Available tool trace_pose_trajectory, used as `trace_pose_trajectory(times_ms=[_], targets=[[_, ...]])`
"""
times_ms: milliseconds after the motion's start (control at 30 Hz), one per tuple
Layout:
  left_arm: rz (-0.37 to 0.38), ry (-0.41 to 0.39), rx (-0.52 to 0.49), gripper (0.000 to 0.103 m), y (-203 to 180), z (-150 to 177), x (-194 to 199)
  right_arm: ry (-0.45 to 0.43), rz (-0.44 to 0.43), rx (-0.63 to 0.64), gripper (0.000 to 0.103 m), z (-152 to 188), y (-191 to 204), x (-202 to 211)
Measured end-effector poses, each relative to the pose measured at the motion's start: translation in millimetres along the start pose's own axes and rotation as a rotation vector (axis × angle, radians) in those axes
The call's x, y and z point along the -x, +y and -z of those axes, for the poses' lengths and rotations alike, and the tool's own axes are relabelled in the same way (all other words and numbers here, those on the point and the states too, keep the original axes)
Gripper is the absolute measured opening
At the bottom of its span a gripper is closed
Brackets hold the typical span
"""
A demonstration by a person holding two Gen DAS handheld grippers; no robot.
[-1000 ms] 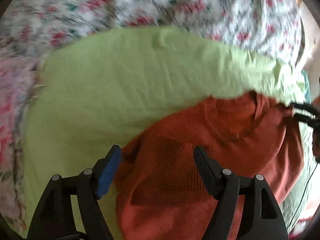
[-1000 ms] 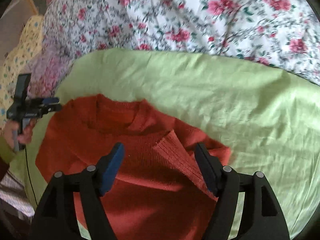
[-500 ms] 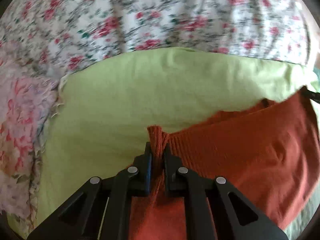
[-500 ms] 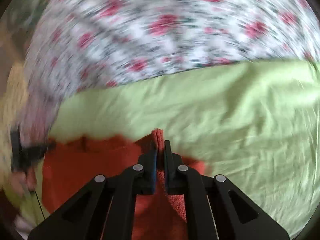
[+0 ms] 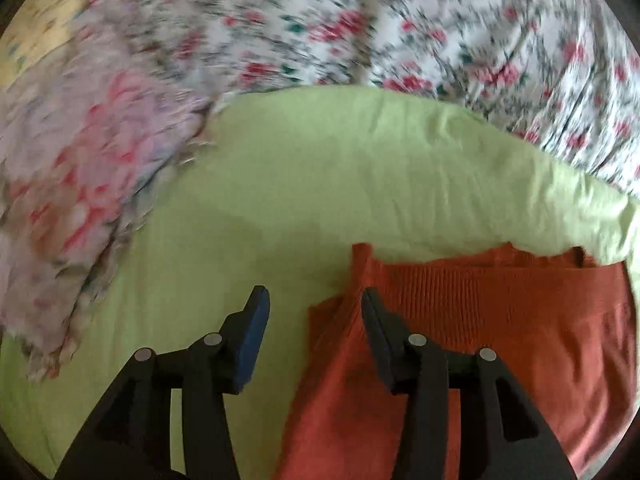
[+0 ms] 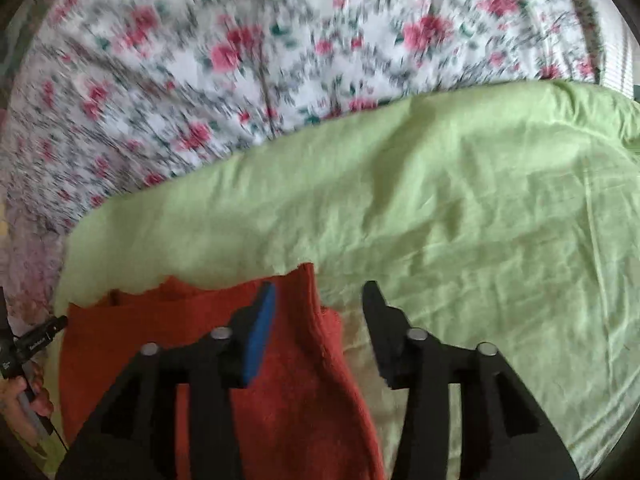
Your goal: Fold small clothes
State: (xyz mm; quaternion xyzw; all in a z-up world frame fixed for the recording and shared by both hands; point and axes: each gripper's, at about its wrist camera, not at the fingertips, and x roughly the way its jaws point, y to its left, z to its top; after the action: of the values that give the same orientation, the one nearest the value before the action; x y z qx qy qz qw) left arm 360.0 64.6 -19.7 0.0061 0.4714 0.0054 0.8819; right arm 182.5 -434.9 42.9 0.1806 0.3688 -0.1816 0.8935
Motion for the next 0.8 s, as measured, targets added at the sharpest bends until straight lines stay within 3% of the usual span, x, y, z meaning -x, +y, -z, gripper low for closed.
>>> trace_pose_trajectory(times_ms=[167,333,533,800], targets=[[0.064,0.014,0.051,0.048,15,36,40,0.023,-0.115,0.007,0.049,28,8,41],[0.158,0.088,0.133,0.048,18,92,68,0.113,-0.207,0.018,0.049,85,22,54],[0.236,0.127,0.205,0.051,13,144,94,0.187,-0.213,-0.017,0.049,137,16,61],[0.3,0.194,0.269,0.054,8,177,95,0.192,-0.158,-0.073,0.049,158,-9,67]])
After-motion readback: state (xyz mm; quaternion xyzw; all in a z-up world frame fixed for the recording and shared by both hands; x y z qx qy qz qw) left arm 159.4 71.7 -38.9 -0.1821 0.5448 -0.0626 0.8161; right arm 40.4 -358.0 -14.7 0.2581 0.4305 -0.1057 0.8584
